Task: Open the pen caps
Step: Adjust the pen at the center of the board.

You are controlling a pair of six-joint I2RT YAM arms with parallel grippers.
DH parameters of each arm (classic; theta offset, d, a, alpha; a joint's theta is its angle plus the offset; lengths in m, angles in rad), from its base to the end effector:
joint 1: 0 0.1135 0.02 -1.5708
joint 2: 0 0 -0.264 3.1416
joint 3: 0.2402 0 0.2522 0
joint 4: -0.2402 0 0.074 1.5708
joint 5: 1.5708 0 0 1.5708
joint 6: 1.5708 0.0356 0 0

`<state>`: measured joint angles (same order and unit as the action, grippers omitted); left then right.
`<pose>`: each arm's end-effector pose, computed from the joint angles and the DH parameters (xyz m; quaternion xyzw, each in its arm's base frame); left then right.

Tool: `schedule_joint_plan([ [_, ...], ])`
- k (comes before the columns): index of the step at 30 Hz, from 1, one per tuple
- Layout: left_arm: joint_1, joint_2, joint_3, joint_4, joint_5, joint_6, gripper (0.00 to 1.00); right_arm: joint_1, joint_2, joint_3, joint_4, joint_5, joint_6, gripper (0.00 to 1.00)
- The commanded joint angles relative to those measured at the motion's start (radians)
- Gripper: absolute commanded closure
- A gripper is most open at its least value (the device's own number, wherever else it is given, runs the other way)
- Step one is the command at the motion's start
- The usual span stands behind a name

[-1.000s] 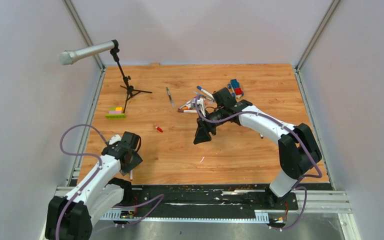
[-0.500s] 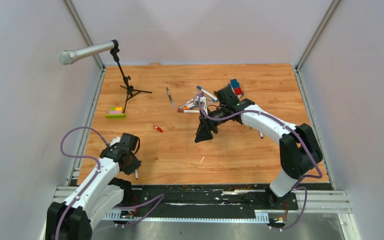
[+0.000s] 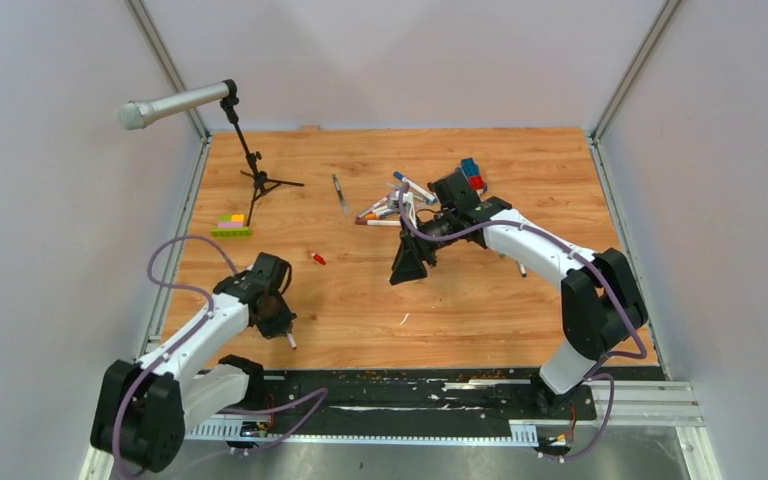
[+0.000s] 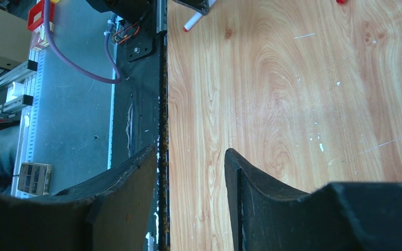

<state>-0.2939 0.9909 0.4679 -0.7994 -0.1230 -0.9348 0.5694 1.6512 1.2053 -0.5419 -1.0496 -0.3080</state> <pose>0.1395 -0.0377 0.1580 -0.3192 0.9376 -0.0214 0.1362 0.2685 0.2085 0.2486 -0.4824 0.6893 0.5082 0.1840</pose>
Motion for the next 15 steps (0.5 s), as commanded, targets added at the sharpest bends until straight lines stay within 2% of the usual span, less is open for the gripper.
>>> schedule_joint_plan([
  [1, -0.092, 0.120, 0.077, 0.140, 0.029, -0.021, 0.97, -0.012, -0.042, 0.014, 0.020, -0.039, -0.007, 0.49],
  [10, -0.247, 0.508, 0.315, 0.281, 0.020, -0.045, 0.96, -0.033, -0.045, 0.014, 0.016, -0.045, -0.012, 0.49],
  [15, -0.277, 0.620, 0.405, 0.275, 0.023, -0.042, 0.93, -0.043, -0.047, 0.013, 0.016, -0.052, -0.013, 0.49],
])
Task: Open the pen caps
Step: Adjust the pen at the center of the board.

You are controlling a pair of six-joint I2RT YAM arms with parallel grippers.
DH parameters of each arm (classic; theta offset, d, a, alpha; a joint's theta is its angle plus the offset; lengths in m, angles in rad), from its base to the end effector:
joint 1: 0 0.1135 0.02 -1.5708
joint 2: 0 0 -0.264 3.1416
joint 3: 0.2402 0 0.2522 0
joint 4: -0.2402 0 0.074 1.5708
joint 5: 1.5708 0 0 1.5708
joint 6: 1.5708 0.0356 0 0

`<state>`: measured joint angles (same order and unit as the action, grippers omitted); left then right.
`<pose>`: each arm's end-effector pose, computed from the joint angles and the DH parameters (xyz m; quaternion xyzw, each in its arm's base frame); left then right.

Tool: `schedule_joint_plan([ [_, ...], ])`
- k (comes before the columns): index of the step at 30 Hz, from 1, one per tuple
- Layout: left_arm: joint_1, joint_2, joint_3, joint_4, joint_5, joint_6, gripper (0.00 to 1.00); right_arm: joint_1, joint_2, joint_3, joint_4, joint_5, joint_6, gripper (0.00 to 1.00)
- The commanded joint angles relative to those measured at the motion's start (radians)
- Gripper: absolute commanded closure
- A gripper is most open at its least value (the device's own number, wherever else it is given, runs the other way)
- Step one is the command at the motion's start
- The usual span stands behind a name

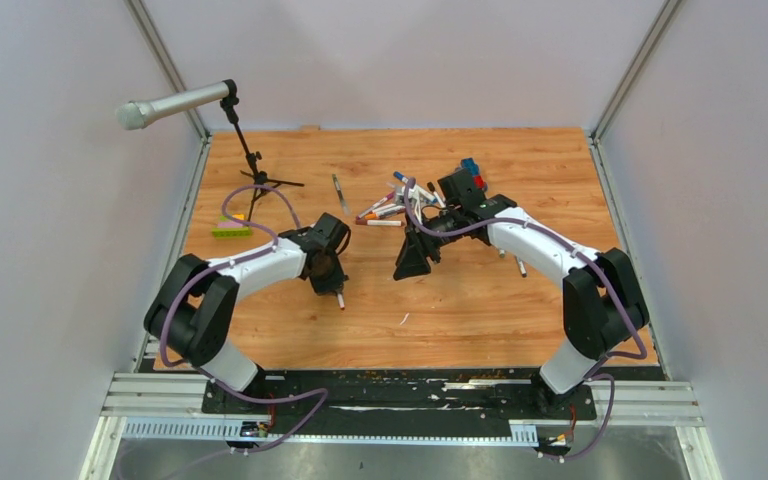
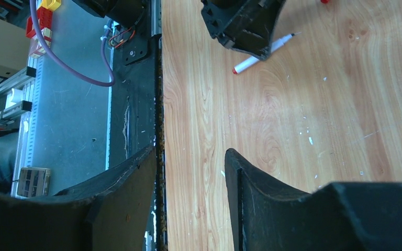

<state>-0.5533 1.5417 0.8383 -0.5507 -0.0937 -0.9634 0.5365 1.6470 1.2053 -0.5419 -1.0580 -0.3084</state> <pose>0.2332 -0.1401 0.1607 -0.2081 0.9642 -0.0748 0.1462 0.2745 0.1994 0.2501 -0.4720 0.6938 0.5084 0.1932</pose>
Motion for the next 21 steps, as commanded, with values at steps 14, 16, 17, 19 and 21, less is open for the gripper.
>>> schedule_joint_plan([
  [14, -0.017, 0.035, 0.081, -0.085, -0.100, 0.046, 0.60, -0.014, -0.038, 0.013, 0.018, -0.051, -0.010, 0.48],
  [16, -0.017, 0.024, 0.110, -0.109, -0.124, 0.072, 0.56, -0.015, -0.041, 0.013, 0.017, -0.052, -0.011, 0.48],
  [17, -0.016, 0.016, 0.129, -0.121, -0.135, 0.089, 0.53, -0.016, -0.041, 0.012, 0.017, -0.054, -0.010, 0.48],
  [19, -0.013, -0.003, 0.147, -0.125, -0.162, 0.123, 0.47, -0.017, -0.042, 0.011, 0.018, -0.057, -0.010, 0.48],
  [21, -0.003, -0.025, 0.145, -0.101, -0.166, 0.166, 0.40, -0.019, -0.042, 0.011, 0.018, -0.060, -0.011, 0.48],
])
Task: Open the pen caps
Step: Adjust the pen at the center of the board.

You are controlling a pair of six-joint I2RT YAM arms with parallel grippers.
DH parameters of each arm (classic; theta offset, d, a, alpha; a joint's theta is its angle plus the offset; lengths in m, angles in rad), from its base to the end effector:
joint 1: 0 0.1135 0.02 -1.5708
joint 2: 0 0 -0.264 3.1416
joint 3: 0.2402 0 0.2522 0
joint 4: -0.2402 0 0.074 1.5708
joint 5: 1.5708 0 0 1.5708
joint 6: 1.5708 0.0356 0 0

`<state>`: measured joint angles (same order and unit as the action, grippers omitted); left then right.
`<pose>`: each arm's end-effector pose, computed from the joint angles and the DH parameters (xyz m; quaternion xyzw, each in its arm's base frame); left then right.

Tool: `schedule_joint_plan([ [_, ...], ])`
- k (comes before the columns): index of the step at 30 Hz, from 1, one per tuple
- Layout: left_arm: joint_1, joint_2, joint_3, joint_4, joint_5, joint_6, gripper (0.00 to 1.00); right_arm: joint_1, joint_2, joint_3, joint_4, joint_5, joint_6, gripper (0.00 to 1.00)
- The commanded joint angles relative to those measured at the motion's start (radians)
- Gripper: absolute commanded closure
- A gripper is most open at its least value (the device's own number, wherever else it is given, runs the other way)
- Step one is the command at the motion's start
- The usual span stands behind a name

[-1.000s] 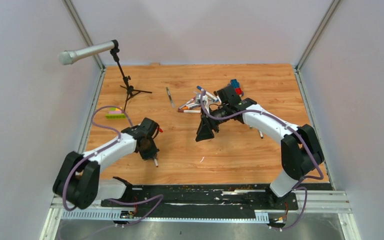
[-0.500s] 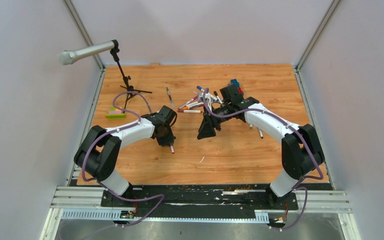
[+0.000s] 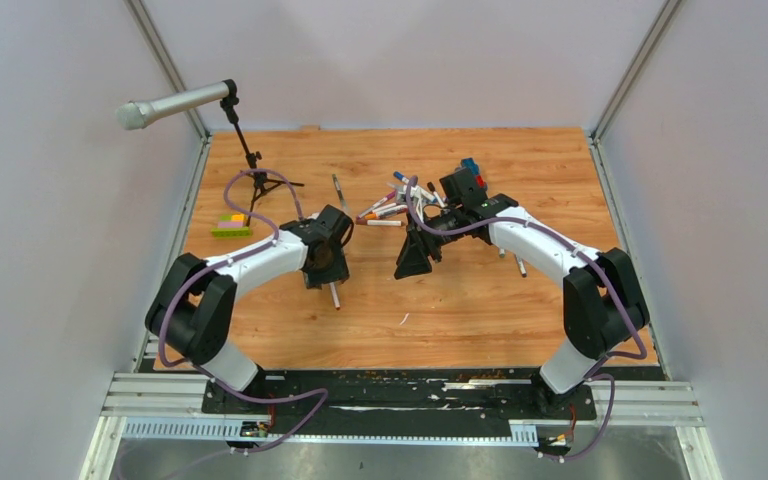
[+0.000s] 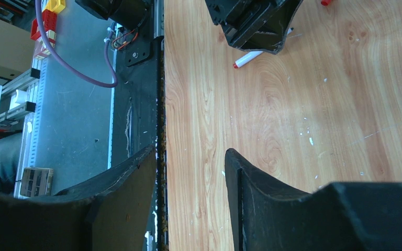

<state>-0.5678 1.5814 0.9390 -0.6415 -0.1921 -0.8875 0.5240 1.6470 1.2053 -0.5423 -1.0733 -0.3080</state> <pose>0.2445 -0.1479 0.1743 -0.1703 0.9704 -0.0238 0.1694 0.2766 0.1960 0.2505 -0.4677 0.6928 0.5133 0.1944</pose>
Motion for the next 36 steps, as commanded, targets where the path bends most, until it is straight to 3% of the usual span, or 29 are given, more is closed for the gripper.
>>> schedule_joint_plan([
  [1, 0.021, -0.077, 0.036, 0.009, -0.066, 0.105, 0.37, -0.006, -0.044, 0.011, 0.018, -0.045, -0.012, 0.48],
  [7, 0.114, -0.091, 0.003, 0.106, 0.012, 0.153, 0.32, -0.011, -0.045, 0.011, 0.018, -0.048, -0.012, 0.48],
  [11, 0.124, -0.089, -0.006, 0.046, 0.026, 0.149, 0.33, -0.018, -0.049, 0.011, 0.017, -0.051, -0.011, 0.48],
  [18, 0.124, -0.296, -0.214, -0.005, 0.044, 0.148, 0.33, -0.026, -0.035, 0.010, 0.022, -0.070, -0.008, 0.48],
  [21, 0.124, -0.311, -0.250, -0.013, 0.051, 0.155, 0.34, -0.026, -0.030, 0.010, 0.022, -0.069, -0.006, 0.48],
  [31, 0.124, -0.219, -0.259, 0.065, 0.092, 0.182, 0.53, -0.029, -0.041, 0.008, 0.023, -0.067, -0.006, 0.48],
  [36, 0.124, -0.168, -0.219, 0.058, 0.078, 0.211, 0.67, -0.030, -0.041, 0.008, 0.022, -0.073, -0.008, 0.48],
])
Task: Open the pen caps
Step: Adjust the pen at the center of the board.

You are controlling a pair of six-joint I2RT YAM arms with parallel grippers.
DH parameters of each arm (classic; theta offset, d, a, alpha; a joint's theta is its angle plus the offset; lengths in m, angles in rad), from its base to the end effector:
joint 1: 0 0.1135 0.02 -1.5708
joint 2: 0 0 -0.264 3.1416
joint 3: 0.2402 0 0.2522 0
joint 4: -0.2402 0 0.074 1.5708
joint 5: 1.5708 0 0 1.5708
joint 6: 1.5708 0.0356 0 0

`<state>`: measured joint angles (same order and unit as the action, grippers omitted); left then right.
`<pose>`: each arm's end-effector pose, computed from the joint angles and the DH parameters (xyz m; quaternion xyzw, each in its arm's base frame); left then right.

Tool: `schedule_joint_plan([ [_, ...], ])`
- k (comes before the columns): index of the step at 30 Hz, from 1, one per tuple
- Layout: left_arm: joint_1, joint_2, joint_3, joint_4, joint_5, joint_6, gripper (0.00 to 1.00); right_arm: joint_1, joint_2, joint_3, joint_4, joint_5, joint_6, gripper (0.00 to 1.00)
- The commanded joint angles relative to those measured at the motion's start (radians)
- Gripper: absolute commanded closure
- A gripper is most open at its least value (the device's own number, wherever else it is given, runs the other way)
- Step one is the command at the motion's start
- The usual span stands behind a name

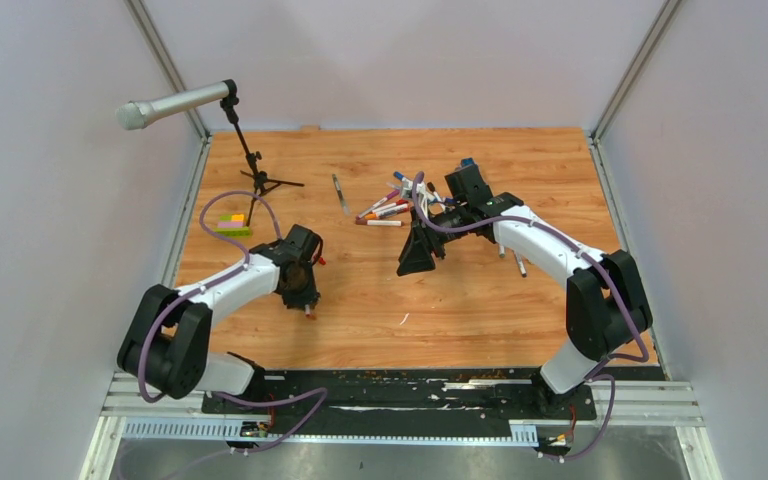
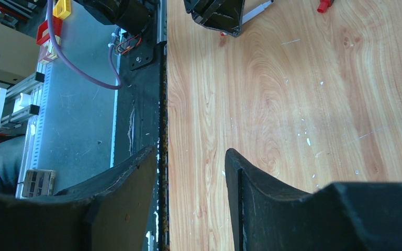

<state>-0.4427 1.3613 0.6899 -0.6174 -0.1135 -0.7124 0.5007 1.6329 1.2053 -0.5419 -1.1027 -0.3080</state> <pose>0.2047 -0.0926 0.1613 -0.1408 0.9784 -0.0296 0.1482 0.2787 0.1887 0.2557 -0.4627 0.6870 0.5223 0.2030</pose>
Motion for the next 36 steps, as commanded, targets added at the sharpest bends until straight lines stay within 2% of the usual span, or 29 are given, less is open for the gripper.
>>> schedule_joint_plan([
  [1, -0.001, 0.064, 0.042, 0.030, -0.005, 0.045, 0.71, -0.007, -0.028, 0.008, 0.021, -0.045, -0.008, 0.48],
  [8, -0.003, 0.142, 0.101, 0.040, 0.015, 0.121, 0.86, -0.011, -0.030, 0.009, 0.019, -0.046, -0.011, 0.48],
  [16, -0.074, 0.186, 0.163, 0.051, 0.029, 0.119, 0.91, -0.013, -0.028, 0.008, 0.018, -0.049, -0.011, 0.48],
  [29, -0.073, 0.206, 0.201, 0.020, -0.003, 0.110, 0.67, -0.017, -0.028, 0.008, 0.017, -0.054, -0.012, 0.48],
  [36, -0.025, 0.226, 0.278, 0.024, 0.034, 0.112, 0.60, -0.020, -0.030, 0.008, 0.017, -0.056, -0.013, 0.48],
])
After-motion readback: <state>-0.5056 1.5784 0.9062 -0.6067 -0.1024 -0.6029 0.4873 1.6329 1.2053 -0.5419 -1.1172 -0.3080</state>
